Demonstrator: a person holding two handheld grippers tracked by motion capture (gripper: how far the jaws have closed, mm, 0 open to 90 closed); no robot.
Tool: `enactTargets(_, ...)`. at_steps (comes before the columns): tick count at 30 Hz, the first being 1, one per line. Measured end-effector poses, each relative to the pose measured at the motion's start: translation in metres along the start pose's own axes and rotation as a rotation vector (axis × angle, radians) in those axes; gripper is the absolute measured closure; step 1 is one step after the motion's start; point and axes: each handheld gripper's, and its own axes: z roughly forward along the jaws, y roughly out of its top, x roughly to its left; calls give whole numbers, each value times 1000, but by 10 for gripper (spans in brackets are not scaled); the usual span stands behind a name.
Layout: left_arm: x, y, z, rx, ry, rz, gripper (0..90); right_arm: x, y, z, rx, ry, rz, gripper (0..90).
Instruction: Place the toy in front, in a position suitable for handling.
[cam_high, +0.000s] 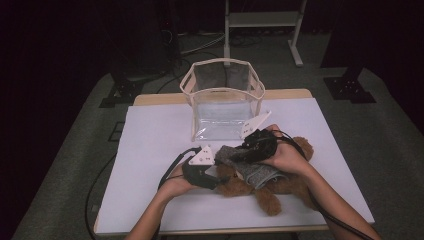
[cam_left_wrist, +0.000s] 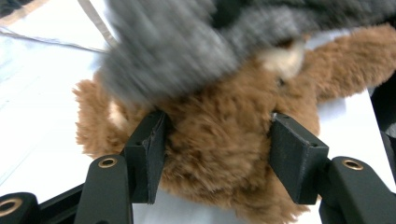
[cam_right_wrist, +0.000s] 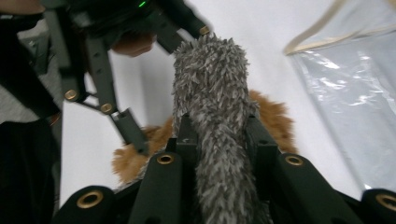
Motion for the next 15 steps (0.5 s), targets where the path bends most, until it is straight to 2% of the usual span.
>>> enactTargets(2,-1,0,0,-4,-9,3,407,-5,-2,-6,-17,-32,10,711)
enactTargets(6,0,2,-2,-4,-5,9,403,-14,-9,-13,-19,-56,46,711)
enactTargets(9,1,5,-7,-23,6,10,385,-11,-16,-11,-14,-33,56,712)
enactTargets(11,1,8,-9,-44,8,11,382,-6,-20,-8,-19,10,55,712)
enactTargets(13,-2,9,-7,-45,-15,22,383,1,-21,-7,-24,41,40,711)
enactTargets(15,-6,9,-3,-32,-32,26,389,5,-22,-10,-27,34,25,711)
